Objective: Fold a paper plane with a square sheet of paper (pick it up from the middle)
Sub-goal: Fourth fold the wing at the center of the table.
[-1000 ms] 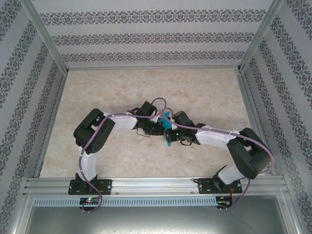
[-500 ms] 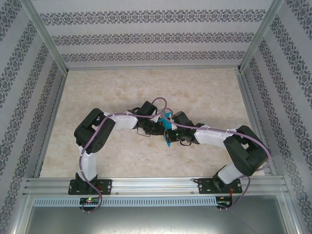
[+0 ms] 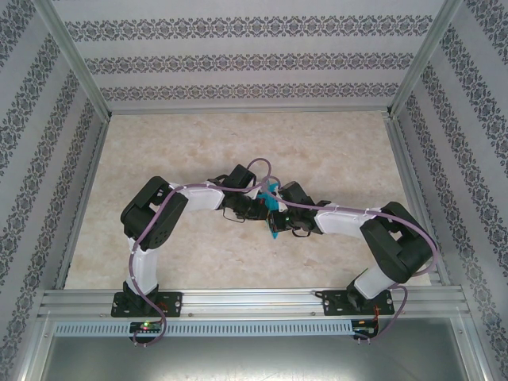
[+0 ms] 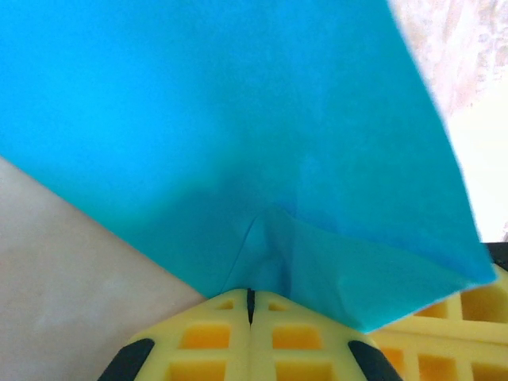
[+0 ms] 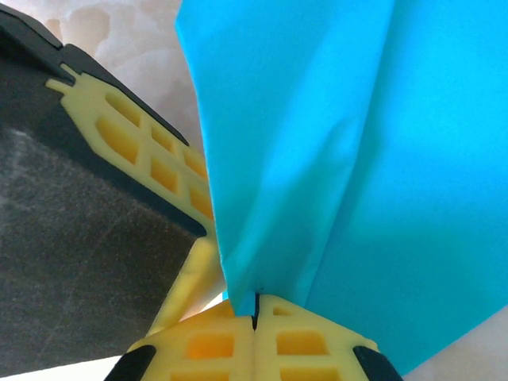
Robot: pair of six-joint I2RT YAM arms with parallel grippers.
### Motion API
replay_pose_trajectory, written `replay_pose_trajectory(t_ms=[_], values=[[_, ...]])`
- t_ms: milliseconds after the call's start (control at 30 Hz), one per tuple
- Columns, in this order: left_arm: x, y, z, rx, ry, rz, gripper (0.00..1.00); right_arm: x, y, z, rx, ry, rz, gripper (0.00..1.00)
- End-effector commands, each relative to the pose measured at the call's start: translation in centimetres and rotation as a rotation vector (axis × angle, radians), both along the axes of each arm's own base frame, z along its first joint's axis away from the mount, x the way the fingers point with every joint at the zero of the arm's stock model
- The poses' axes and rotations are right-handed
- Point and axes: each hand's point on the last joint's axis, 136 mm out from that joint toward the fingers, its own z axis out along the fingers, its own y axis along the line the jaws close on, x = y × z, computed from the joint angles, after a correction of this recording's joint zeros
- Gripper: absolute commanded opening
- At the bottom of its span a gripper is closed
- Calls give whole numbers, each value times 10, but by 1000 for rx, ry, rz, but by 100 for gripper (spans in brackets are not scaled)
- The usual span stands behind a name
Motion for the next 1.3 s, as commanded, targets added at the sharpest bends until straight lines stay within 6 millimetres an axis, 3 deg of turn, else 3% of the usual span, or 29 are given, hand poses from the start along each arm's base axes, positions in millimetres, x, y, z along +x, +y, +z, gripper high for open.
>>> replay_pose_trajectory(t_ms=[0, 433, 800, 1267], values=[[-8, 7, -20, 67, 24, -14, 1, -4, -6, -9, -61, 27, 12, 5], [-7, 8, -24, 72, 36, -17, 1, -4, -21, -5, -163, 6, -3, 5], [-3, 5, -22, 67, 36, -24, 1, -2, -5, -1, -121, -8, 25, 5], [-4, 5, -22, 52, 44, -22, 1, -5, -2, -9, -83, -7, 29, 9]])
